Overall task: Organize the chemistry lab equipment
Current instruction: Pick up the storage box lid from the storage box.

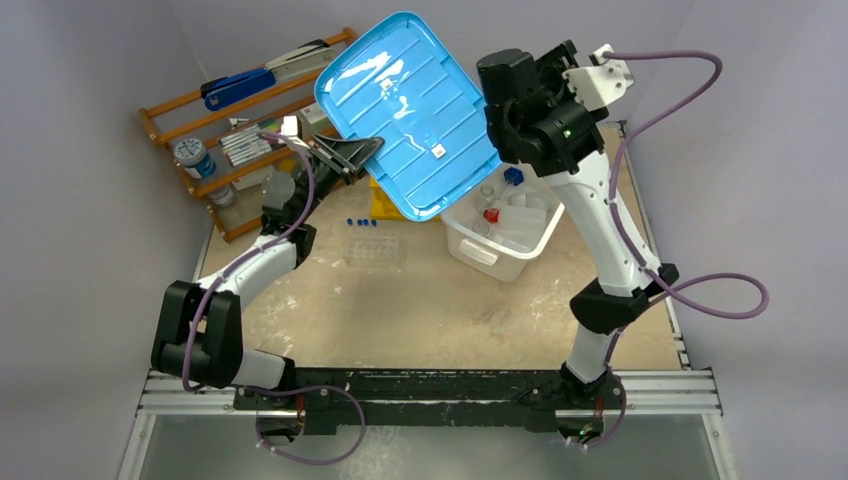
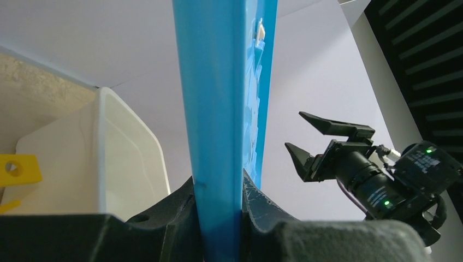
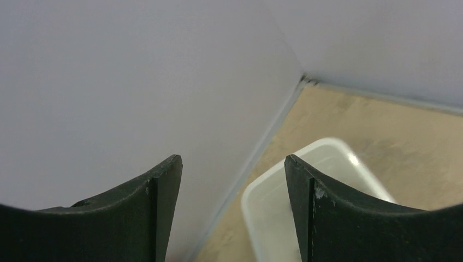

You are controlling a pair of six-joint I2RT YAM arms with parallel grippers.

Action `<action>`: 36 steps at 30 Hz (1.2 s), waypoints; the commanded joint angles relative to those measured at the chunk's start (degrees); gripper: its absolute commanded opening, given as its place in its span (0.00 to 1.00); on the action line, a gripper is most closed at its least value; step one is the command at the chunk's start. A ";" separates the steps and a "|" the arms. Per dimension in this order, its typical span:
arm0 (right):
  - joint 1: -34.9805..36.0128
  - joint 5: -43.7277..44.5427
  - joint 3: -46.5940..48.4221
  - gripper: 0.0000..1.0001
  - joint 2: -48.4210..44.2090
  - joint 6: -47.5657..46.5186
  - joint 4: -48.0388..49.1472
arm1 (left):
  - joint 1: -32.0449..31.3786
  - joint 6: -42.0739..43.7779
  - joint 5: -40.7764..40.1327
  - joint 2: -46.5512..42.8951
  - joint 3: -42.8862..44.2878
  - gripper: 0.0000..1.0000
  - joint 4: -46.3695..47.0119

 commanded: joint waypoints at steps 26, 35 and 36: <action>-1.74 -57.87 -54.59 0.50 -29.90 -83.57 65.54 | -5.07 33.14 -13.71 -8.72 12.20 0.00 -35.36; 19.58 -38.32 -65.43 0.54 -30.87 -91.88 76.73 | -17.85 48.37 -46.94 -4.64 32.92 0.00 -61.91; 22.39 -36.29 -66.88 0.55 -30.85 -93.46 79.46 | -18.37 47.95 -48.31 -3.84 34.79 0.00 -63.18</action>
